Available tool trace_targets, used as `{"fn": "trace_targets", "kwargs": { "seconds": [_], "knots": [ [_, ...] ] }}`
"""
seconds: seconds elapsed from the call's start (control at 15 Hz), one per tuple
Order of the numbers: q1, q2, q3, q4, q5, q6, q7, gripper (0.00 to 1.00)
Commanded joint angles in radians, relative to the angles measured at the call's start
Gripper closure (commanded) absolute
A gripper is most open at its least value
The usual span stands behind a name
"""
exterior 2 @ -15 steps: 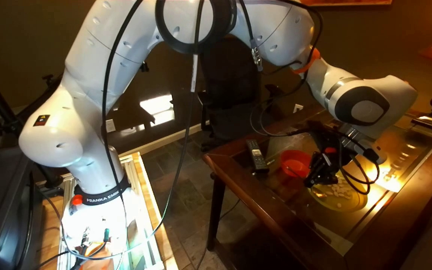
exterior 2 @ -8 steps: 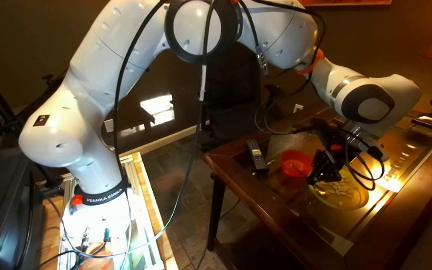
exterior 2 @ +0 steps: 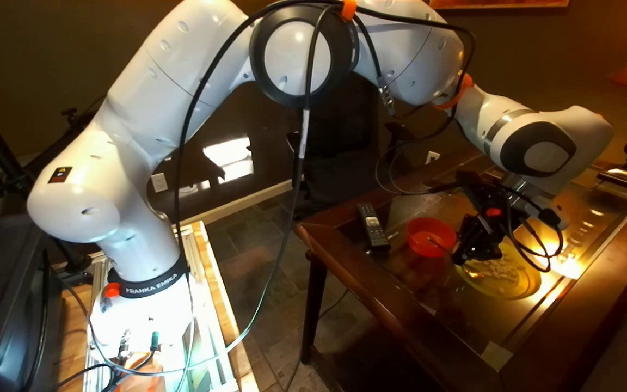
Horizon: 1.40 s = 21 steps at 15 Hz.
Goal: Transfer a spoonful of contents from the plate to the pink bowl
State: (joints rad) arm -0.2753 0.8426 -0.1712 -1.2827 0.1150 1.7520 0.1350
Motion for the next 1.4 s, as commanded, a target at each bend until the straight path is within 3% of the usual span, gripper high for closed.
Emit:
{"fn": "trace_targets", "kwargs": {
  "seconds": [0.0,1.33],
  "knots": [
    [-0.023,0.038,0.024,0.076,0.033,-0.021,0.002,0.98],
    [-0.052,0.162,0.064,0.276,0.072,-0.028,0.01,0.98]
  ]
}}
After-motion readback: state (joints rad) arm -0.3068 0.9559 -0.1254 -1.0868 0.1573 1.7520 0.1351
